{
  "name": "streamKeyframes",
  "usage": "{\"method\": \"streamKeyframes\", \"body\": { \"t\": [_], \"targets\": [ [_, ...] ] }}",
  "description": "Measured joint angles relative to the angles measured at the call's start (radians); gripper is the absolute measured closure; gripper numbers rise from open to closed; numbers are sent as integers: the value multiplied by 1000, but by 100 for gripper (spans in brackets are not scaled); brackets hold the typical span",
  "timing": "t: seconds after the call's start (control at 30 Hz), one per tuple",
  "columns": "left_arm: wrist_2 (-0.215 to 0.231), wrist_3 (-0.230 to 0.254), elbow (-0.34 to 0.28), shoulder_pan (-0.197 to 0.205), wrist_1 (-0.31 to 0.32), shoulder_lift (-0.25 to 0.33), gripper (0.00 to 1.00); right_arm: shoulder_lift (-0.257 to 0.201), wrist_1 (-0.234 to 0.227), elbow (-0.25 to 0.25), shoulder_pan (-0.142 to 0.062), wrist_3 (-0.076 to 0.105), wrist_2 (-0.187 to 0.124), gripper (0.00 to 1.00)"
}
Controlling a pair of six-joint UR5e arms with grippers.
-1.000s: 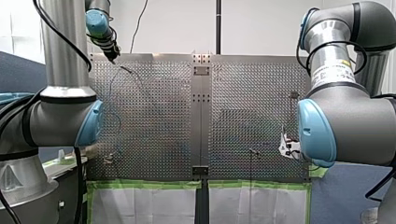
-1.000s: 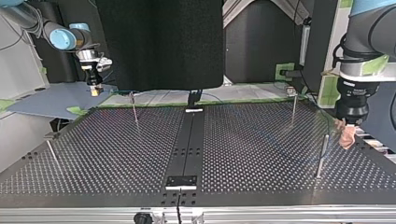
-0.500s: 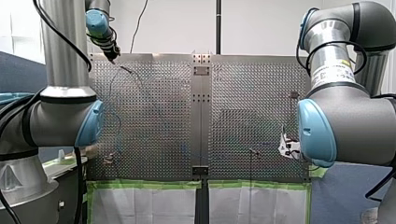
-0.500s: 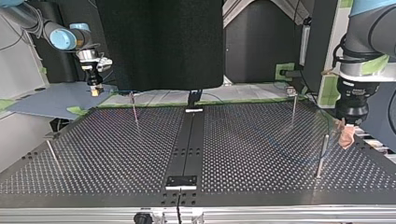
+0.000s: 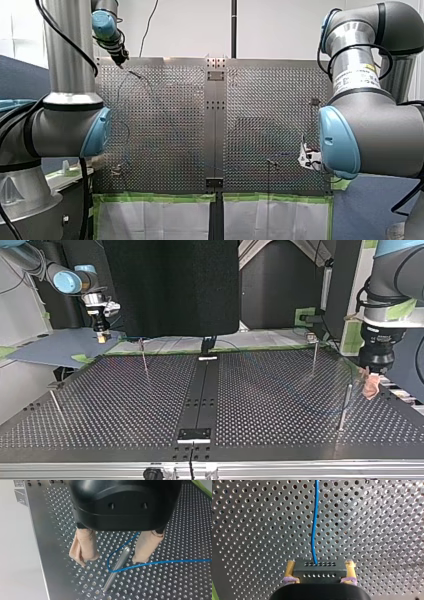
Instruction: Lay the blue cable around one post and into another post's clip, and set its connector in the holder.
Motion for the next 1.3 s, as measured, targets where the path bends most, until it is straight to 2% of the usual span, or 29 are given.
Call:
{"method": "streamKeyframes", "body": {
  "t": [0.8,0.97,1.3],
  "targets": [
    [0,-3,-1,-1,0,0,0,0,-1,0,0,0,0,100],
    [2,-10,-17,-6,1,5,0,0,-1,0,0,0,0,100],
    [76,-79,-104,-43,62,85,0,0,1,0,0,0,5,100]
  ]
}}
